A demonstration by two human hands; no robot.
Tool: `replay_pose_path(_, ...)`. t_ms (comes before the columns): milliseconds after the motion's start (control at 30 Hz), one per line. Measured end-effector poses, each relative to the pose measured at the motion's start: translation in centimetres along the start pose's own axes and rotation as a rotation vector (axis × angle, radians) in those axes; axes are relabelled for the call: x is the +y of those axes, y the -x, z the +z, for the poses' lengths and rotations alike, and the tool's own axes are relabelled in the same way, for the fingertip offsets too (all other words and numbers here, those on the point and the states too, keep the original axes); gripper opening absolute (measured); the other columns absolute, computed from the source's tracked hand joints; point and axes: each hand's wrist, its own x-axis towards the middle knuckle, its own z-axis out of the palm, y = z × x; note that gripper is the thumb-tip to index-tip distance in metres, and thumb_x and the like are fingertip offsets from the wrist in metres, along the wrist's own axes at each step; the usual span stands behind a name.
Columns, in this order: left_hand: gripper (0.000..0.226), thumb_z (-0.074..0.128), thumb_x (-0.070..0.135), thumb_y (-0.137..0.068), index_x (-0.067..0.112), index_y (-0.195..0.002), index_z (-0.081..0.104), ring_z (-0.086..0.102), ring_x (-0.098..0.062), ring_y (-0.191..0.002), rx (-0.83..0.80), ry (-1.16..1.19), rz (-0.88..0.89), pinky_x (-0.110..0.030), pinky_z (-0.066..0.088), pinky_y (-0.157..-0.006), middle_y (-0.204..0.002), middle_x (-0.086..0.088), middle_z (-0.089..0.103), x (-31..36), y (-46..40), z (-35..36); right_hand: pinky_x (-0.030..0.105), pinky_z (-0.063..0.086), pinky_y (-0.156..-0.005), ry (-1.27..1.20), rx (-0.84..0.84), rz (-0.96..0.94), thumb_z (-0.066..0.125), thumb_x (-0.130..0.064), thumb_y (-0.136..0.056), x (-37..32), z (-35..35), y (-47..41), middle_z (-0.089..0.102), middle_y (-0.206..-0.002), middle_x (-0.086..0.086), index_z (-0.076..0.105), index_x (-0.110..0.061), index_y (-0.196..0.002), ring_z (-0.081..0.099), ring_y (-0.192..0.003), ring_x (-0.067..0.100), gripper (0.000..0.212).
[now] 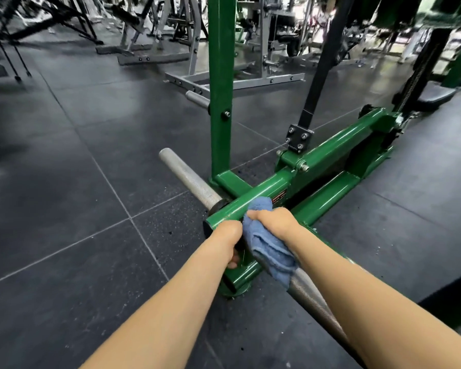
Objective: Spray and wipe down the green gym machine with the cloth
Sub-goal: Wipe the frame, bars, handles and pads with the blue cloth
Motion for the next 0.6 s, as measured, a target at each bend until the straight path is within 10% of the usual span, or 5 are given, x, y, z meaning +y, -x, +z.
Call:
replay_pose_path(167,0.019,0.048,0.020,-0.097,0.012,-0.106,0.062,0.062,-0.027,-0.103,0.471,-0.954,0.529,-0.034,0.047,-0.076,-0.110,-0.008,0.064,-3.1,1.3,0.2,0.042,0.050,-0.085,0.355,0.278,-0.275,0.044,-0.070,-0.074,1.1,1.5,3.1,0.059,-0.108,0.007,0.058,-0.015,-0.112,0.058,-0.102,0.031,0.068)
replay_pose_path(300,0.019,0.064,0.020,-0.072,0.016,-0.090,0.067,0.057,-0.022,-0.076,0.650,-1.246,0.902,-0.033,0.045,-0.066,-0.083,-0.002,0.056,-5.1,-0.4,-0.2,0.037,0.045,-0.077,0.556,0.406,-0.441,0.046,-0.048,-0.089,0.4,2.0,4.1,0.064,-0.103,0.006,0.045,-0.013,-0.111,0.061,-0.096,0.030,0.041)
replay_pose_path(400,0.056,0.032,0.021,-0.073,0.007,-0.111,0.069,0.062,-0.031,-0.106,0.610,-1.303,0.944,-0.047,0.050,-0.091,-0.107,-0.009,0.065,-4.7,-1.0,-0.7,0.033,0.042,-0.067,0.446,0.288,-0.362,0.046,-0.036,-0.089,-0.4,1.5,2.3,0.065,-0.092,0.005,0.040,-0.014,-0.097,0.062,-0.086,0.030,0.025)
replay_pose_path(600,0.066,0.059,0.025,-0.082,0.005,-0.143,0.042,0.035,-0.032,-0.140,0.531,-1.486,0.901,-0.045,0.023,-0.114,-0.151,-0.012,0.037,-4.0,-1.2,-0.5,0.023,0.037,-0.058,-0.101,-0.176,0.155,0.047,-0.015,-0.097,1.8,-1.7,-2.0,0.051,-0.074,0.006,0.053,-0.006,-0.082,0.045,-0.062,0.016,0.019)
